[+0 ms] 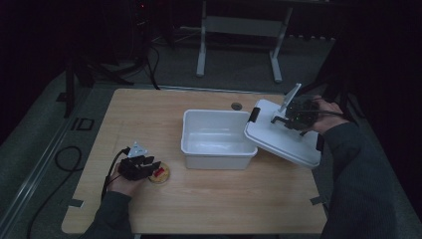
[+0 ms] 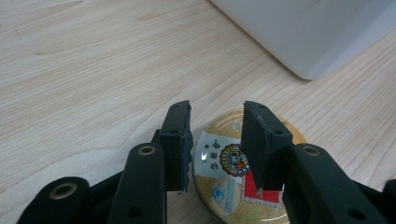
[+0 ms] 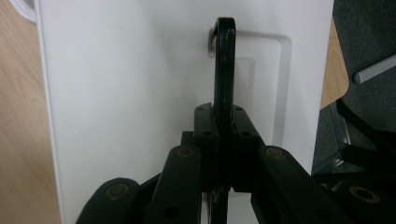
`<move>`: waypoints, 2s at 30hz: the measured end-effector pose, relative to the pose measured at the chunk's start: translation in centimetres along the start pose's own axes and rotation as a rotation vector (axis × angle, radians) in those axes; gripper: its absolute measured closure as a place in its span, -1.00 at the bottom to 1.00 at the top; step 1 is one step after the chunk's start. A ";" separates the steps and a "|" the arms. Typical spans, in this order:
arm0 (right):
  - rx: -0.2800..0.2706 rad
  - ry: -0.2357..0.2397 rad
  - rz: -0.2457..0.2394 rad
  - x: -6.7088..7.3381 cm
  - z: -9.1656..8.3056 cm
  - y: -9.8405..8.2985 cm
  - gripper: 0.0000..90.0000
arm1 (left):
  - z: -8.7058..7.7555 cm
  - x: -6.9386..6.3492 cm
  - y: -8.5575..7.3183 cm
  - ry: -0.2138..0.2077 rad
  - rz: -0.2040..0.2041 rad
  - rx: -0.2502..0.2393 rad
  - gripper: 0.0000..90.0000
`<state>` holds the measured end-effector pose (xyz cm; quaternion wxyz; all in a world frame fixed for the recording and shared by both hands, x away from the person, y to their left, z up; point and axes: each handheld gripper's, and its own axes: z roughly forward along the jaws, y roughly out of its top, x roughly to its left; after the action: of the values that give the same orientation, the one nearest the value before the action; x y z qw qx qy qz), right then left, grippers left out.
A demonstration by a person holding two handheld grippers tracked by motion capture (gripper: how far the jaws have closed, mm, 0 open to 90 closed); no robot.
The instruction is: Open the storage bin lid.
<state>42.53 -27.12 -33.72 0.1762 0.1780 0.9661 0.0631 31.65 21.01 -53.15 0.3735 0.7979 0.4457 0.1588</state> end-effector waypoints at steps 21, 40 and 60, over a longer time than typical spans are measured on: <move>0.025 0.006 0.066 -0.6 0.4 -3.4 0.87 | 0.0 0.0 0.0 -0.001 0.002 0.003 0.39; 0.044 0.023 0.117 -0.3 2.3 -6.3 0.87 | 0.1 0.0 0.0 -0.002 0.002 0.005 0.39; 0.053 0.058 0.113 0.8 6.1 -6.3 0.87 | 0.0 0.1 0.0 -0.002 0.001 0.001 0.39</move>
<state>42.07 -32.28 -40.83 0.1395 0.2352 0.9605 0.0524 31.73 21.03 -53.16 0.3735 0.7984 0.4451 0.1580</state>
